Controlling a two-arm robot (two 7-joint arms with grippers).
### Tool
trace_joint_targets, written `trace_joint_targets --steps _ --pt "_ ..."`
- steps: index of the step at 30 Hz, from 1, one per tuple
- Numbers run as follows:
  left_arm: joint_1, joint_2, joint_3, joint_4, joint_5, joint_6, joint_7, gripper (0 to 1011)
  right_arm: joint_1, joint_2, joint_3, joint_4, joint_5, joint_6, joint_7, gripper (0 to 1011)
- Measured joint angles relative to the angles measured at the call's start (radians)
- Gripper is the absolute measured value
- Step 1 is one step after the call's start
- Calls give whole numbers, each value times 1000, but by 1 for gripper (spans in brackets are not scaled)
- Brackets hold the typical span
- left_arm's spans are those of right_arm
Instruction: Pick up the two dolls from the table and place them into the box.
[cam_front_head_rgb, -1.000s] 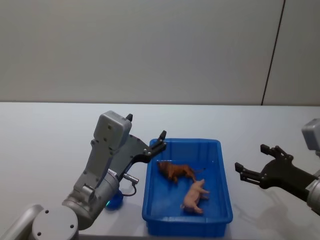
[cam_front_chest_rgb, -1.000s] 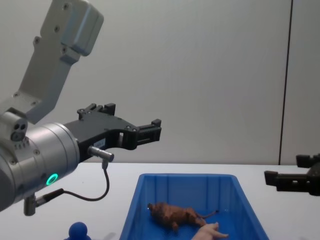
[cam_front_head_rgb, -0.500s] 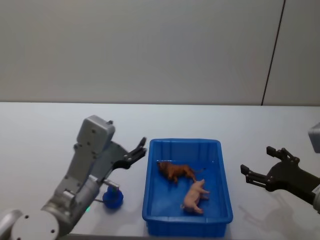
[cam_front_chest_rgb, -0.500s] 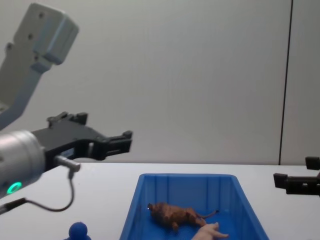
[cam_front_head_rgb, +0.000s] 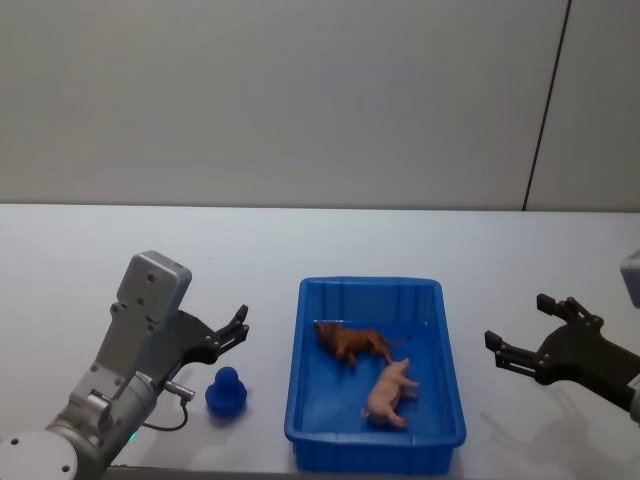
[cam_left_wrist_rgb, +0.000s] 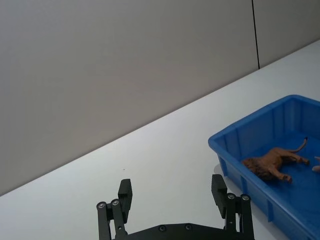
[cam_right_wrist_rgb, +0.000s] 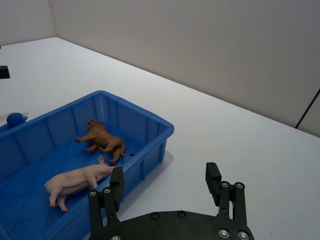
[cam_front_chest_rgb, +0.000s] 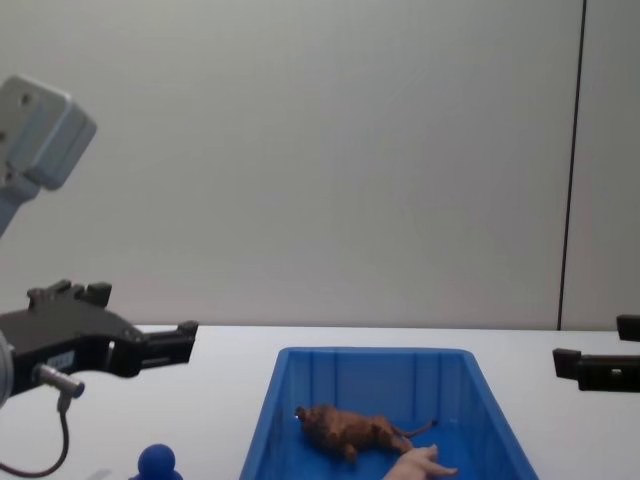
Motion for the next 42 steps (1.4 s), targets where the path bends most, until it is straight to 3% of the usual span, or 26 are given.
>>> trace_joint_targets --steps 19,42 --pt "-61 -39 -2 149 -24 5 -166 1003 -3 2 2 -2 1 0 -1 1001" --pt "4 -8 -7 126 -84 1 -176 1003 -3 3 1 -2 1 0 -1 1001"
